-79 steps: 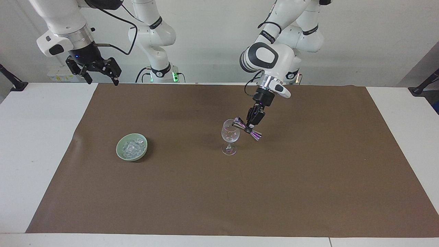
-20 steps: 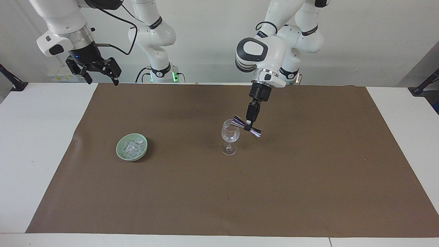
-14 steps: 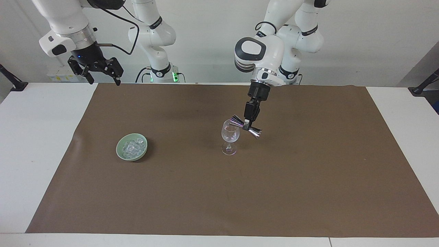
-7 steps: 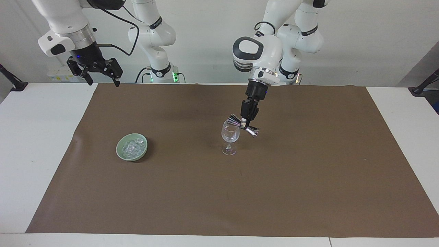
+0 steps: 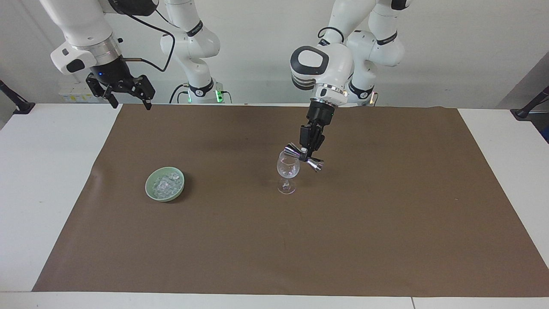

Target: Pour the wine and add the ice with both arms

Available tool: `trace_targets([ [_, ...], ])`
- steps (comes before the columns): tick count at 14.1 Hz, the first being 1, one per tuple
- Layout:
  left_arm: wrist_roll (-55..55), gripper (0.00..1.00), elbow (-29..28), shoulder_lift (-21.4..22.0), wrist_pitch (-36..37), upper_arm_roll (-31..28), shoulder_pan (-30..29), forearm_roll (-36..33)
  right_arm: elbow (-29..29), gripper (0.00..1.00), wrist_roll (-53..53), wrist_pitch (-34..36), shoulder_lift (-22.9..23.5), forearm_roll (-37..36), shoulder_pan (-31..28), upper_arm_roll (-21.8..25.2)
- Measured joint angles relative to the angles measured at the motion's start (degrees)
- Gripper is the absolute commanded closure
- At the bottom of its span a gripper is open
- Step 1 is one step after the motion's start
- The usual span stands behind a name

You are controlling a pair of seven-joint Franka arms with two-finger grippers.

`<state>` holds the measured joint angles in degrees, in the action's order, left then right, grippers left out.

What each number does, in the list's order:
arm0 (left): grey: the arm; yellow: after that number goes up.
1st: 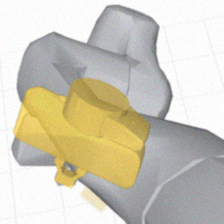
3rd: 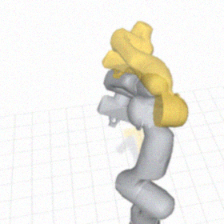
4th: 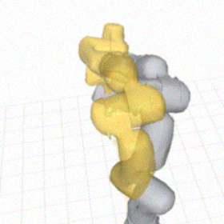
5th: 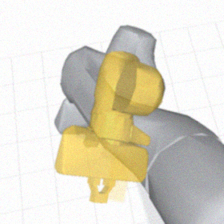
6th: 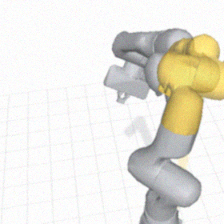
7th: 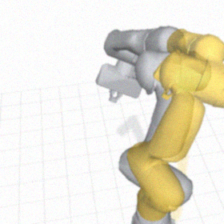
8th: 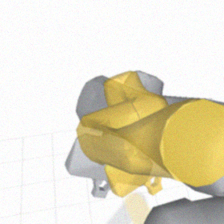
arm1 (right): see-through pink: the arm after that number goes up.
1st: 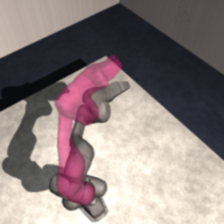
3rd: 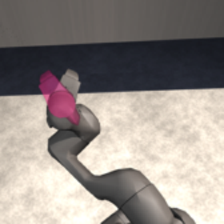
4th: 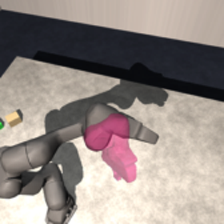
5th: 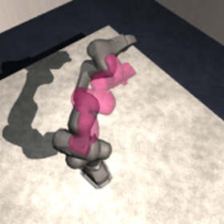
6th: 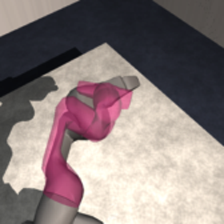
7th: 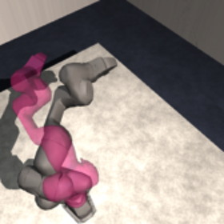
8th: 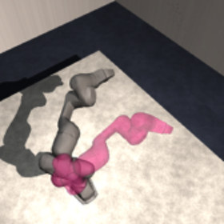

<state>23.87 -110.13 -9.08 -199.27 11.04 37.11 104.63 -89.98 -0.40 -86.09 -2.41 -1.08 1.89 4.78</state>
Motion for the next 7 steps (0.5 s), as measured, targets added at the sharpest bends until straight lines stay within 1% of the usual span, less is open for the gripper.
trace_targets([
  [4,-0.1,1.00,0.1,0.0,-0.1,-0.1,0.0,0.2,-0.4,0.00,0.0,-0.8,0.0,0.0,0.0,0.0],
  [7,-0.9,1.00,0.9,0.1,-0.2,-0.5,-0.8,2.1,-1.0,0.00,0.0,-2.7,0.0,0.0,0.0,-0.5],
])
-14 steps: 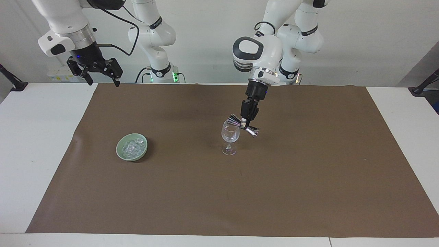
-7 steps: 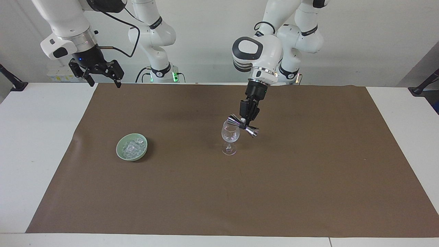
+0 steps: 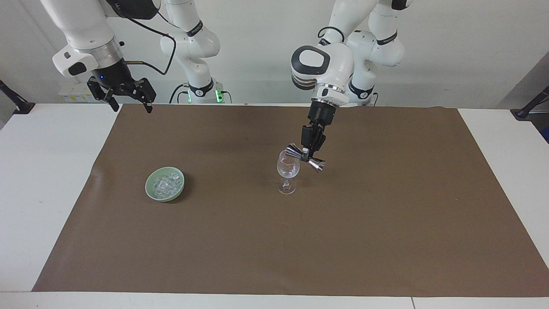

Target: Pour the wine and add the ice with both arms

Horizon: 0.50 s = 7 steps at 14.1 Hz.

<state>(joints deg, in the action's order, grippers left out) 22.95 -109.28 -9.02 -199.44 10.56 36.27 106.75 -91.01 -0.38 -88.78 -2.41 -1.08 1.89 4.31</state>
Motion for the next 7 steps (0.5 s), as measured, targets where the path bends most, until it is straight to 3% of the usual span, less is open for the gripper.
trace_targets([
  [4,-0.1,1.00,0.4,1.2,3.5,0.2,-7.2,7.1,-1.1,0.00,0.5,-1.8,0.0,0.0,0.0,-0.4],
  [7,-0.1,1.00,0.0,3.2,8.7,0.2,-13.8,11.7,-5.0,0.00,5.2,-8.4,0.0,0.0,0.0,-0.4],
])
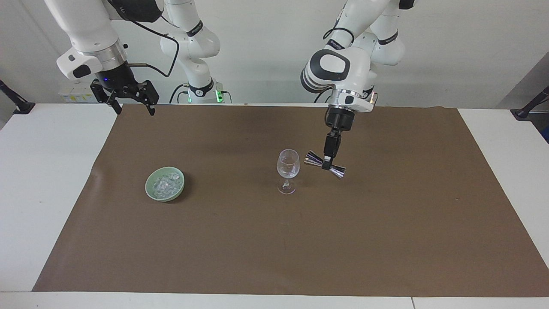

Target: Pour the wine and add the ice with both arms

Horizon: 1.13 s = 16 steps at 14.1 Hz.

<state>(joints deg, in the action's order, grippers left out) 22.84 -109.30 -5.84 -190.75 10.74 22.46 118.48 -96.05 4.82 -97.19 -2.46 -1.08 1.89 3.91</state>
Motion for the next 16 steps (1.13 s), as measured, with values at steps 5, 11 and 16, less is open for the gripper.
trace_targets([
  [5,-6.4,1.00,-3.8,2.1,9.5,0.0,-10.5,2.6,-8.9,0.00,10.2,-12.2,0.3,0.0,0.0,0.2],
  [11,-19.3,1.00,-9.8,4.3,19.6,-0.3,-20.8,2.7,-17.0,0.00,18.2,-25.0,3.6,0.0,-0.2,0.6],
  [16,-30.3,1.00,-12.9,4.6,26.4,-0.5,-27.5,2.7,-23.4,0.00,21.3,-35.0,5.8,0.0,-1.0,0.6],
])
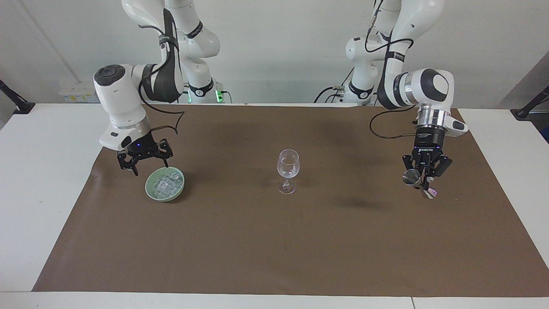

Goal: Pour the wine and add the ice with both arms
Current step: 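Grasp ice cubes in the green bowl with the right gripper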

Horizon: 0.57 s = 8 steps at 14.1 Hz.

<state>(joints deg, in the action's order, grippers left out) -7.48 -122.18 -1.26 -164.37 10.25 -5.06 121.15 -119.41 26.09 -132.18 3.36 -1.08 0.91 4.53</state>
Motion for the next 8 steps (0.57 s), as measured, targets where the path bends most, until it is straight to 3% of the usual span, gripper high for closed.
trace_targets([
  [4,-5.5,1.00,-3.1,0.0,6.9,-0.2,-6.4,0.0,-2.3,0.00,2.6,-4.2,2.4,0.0,0.0,0.0],
  [8,-11.0,1.00,-4.7,-0.2,11.0,-0.3,-10.2,0.0,-2.8,0.11,7.4,-4.6,3.6,0.0,0.0,0.0],
])
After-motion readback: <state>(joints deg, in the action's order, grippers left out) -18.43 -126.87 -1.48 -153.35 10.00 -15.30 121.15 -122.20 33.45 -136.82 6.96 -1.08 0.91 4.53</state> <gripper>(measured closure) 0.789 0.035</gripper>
